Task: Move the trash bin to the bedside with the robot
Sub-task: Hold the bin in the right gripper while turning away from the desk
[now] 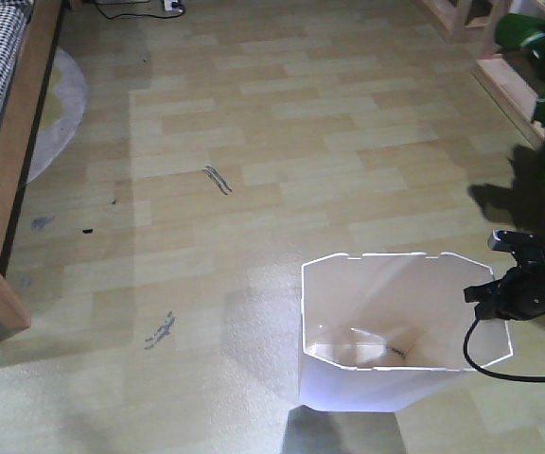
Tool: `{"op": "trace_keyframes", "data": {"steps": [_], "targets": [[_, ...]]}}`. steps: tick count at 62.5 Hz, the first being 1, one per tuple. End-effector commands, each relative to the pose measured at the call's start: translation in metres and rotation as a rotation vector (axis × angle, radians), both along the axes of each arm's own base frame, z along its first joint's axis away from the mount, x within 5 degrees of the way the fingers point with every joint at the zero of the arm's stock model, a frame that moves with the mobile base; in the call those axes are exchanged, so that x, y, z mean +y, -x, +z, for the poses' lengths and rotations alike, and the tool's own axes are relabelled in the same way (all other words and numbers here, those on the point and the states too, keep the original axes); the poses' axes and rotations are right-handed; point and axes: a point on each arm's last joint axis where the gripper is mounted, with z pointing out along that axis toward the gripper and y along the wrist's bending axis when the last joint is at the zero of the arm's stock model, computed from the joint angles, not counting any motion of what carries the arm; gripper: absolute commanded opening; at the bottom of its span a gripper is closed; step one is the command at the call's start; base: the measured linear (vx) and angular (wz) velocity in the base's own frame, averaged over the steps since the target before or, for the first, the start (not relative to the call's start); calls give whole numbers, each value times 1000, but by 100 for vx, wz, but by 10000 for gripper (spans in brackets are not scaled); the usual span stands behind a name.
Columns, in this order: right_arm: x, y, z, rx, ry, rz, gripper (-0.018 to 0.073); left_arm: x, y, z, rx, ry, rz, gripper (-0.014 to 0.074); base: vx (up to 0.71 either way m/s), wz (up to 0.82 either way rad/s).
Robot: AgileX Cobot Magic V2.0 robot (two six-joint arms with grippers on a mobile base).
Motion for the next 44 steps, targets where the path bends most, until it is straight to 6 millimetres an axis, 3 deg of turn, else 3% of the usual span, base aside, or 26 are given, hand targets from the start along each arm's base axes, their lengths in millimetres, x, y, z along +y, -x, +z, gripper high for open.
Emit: {"op": "trace_keyframes", "data": {"steps": [1,44], "targets": [[5,-11,32,-60,-116,-19,-6,-1,-1,-3,-54,8,-16,-6,38,19],[5,-11,32,-60,-116,-19,-6,-1,-1,-3,-54,8,-16,-6,40,19]]}}
